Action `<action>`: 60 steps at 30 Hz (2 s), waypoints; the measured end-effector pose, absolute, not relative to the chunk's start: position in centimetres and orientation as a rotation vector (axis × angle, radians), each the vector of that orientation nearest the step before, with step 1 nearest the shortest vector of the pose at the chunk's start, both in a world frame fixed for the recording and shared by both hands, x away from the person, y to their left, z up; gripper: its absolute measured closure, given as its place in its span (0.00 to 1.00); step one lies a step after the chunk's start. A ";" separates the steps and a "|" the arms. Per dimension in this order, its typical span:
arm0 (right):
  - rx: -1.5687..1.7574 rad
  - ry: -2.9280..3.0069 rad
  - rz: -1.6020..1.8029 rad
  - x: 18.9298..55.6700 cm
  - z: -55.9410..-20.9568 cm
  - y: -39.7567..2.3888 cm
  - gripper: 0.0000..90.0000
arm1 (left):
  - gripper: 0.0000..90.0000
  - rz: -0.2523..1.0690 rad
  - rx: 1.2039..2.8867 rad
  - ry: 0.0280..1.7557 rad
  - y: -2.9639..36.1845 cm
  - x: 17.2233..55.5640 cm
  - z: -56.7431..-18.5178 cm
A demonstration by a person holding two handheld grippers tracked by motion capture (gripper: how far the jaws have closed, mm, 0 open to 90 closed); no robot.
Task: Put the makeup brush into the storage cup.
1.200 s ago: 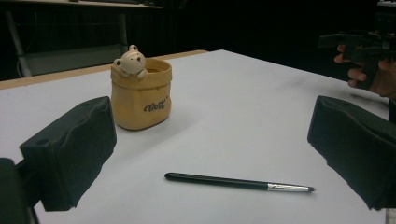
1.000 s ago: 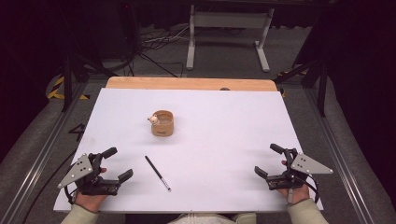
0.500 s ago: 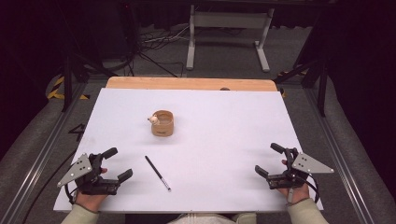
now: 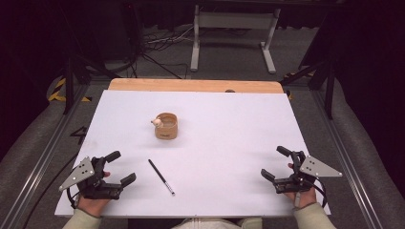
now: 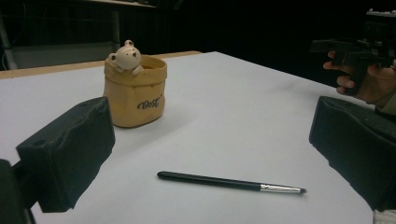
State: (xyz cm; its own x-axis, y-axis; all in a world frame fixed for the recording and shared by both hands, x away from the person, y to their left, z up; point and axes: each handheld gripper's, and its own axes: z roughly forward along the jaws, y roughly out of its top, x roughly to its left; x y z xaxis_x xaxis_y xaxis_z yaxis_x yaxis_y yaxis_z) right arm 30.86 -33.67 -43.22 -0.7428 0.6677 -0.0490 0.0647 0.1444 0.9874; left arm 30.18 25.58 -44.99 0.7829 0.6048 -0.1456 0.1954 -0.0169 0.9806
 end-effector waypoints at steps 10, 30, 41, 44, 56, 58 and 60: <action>0.692 1.943 1.655 30.9 -43.3 -33.6 0.00 | 0.01 0.350 1.534 0.588 25.2 30.1 -44.4; 0.700 1.931 1.696 31.0 -43.3 -33.6 0.00 | 0.02 0.423 1.551 0.511 24.3 30.0 -42.8; 0.688 1.936 1.690 31.0 -43.3 -33.5 0.00 | 0.02 0.434 1.598 0.502 23.1 31.0 -42.1; 0.686 1.937 1.693 31.0 -43.3 -33.5 0.00 | 0.02 0.435 1.604 0.501 23.0 31.1 -41.9; 0.690 1.945 1.684 31.1 -43.4 -33.5 0.00 | 0.03 0.347 1.717 0.463 21.3 32.3 -40.2; 0.692 1.945 1.683 31.1 -43.4 -33.5 0.00 | 0.03 0.327 1.743 0.467 21.0 32.5 -39.9; 0.692 1.946 1.682 31.1 -43.4 -33.4 0.00 | 0.02 0.331 1.762 0.472 20.8 32.6 -39.8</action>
